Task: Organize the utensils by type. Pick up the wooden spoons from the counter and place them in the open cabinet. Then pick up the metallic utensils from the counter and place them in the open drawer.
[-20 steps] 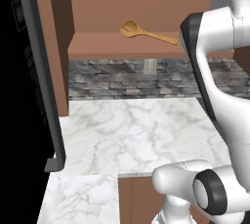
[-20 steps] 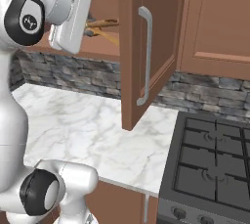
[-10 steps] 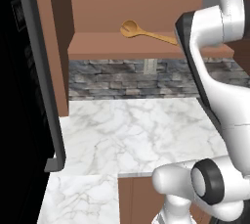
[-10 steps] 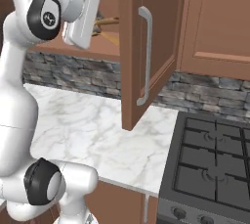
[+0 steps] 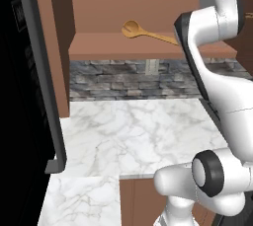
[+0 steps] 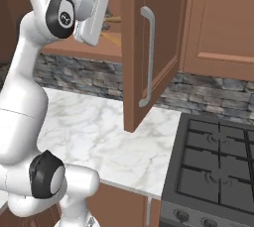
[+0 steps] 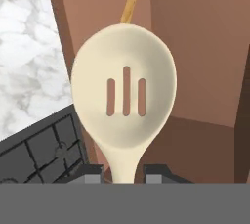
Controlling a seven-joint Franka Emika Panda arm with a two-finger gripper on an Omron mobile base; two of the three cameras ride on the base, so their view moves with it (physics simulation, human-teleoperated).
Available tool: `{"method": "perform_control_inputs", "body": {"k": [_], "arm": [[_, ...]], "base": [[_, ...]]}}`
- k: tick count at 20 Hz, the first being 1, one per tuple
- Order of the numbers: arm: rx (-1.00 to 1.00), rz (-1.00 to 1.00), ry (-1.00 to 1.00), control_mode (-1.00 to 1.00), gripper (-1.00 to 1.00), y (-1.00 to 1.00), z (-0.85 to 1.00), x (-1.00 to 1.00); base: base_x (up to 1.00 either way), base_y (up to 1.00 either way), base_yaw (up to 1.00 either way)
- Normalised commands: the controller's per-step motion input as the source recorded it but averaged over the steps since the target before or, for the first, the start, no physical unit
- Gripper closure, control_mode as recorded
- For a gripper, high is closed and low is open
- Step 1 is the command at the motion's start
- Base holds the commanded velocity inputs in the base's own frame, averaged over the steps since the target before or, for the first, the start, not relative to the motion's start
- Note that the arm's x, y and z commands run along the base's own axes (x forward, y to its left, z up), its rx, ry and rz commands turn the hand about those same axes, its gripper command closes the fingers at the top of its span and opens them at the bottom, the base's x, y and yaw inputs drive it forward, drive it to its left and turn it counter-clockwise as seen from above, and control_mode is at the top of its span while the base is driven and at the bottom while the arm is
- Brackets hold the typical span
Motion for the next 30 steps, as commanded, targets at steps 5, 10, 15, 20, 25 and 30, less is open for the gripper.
{"method": "perform_control_inputs", "body": {"k": [5,10,15,20,25,30], "arm": [[0.01,-0.03,-0.15,-1.00,1.00,-0.13,-0.15,0.32],[0.06,-0.01,-0.13,-1.00,1.00,-0.16,-0.22,0.28],[0.05,0.00,-0.04,-1.00,1.00,-0.27,-0.15,0.32],[0.03,0.00,0.00,-1.00,1.00,-0.26,-0.01,0.46],[0.00,0.00,0.00,-1.00,1.00,-0.23,-0.10,0.50],[0.00,0.00,0.00,-1.00,1.00,-0.19,-0.28,0.43]], "base": [[0.00,0.00,0.00],[0.00,0.00,0.00],[0.00,0.00,0.00],[0.00,0.00,0.00],[0.00,0.00,0.00],[0.00,0.00,0.00]]}}
